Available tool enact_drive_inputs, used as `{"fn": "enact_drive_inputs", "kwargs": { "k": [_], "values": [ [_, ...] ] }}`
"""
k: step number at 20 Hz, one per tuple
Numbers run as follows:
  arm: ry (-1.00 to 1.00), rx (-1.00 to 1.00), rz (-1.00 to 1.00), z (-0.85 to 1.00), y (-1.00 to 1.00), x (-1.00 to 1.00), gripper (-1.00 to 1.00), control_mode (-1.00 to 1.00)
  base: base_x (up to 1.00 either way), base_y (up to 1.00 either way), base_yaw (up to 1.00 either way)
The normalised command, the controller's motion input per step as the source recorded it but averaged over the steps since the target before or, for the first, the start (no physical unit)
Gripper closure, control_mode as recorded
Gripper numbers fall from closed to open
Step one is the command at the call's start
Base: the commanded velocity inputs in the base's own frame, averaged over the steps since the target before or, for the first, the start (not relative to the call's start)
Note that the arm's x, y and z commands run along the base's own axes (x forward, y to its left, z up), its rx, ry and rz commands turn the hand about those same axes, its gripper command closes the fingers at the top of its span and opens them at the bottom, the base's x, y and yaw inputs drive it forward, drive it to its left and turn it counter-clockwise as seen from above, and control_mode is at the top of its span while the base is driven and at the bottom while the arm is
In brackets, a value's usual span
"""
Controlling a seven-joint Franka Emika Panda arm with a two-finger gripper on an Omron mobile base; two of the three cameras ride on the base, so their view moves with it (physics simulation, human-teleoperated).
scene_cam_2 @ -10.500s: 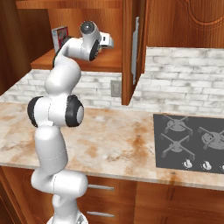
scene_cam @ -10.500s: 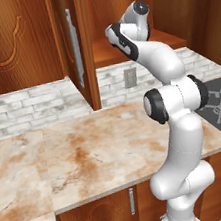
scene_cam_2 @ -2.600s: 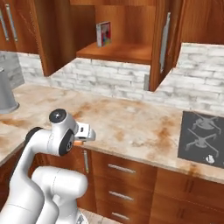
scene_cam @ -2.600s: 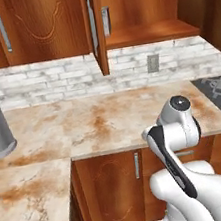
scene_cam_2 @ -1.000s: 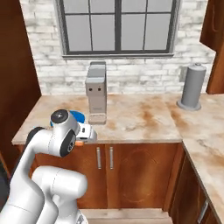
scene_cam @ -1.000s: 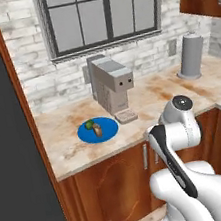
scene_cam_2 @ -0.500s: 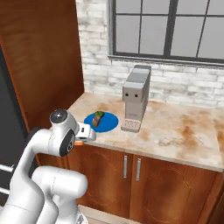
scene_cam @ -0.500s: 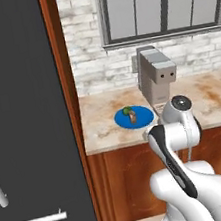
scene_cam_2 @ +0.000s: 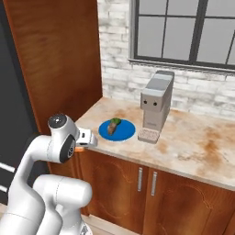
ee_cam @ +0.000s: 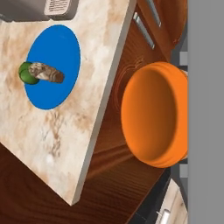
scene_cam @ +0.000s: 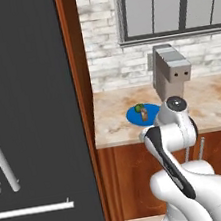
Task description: Pick the avocado and bread from the counter and place them on the plate. Then pick the jam from the cabinet and place it next to the plate. Lastly close the cabinet door.
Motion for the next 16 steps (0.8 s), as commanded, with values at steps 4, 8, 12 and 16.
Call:
{"fn": "enact_drive_inputs", "kwargs": {
  "k": [4,8,12,16],
  "values": [
    [0.00,0.00,0.00,0.00,0.00,0.00,1.00,1.00,0.00,-0.14,0.08],
    [0.00,0.00,0.00,0.00,0.00,0.00,1.00,1.00,0.00,-0.09,0.07],
    [0.00,0.01,0.02,0.00,-0.02,0.00,1.00,-1.00,0.00,-0.04,0.06],
    [0.00,0.03,0.12,0.00,-0.21,0.00,1.00,-1.00,0.00,0.00,0.00]
  ]
}}
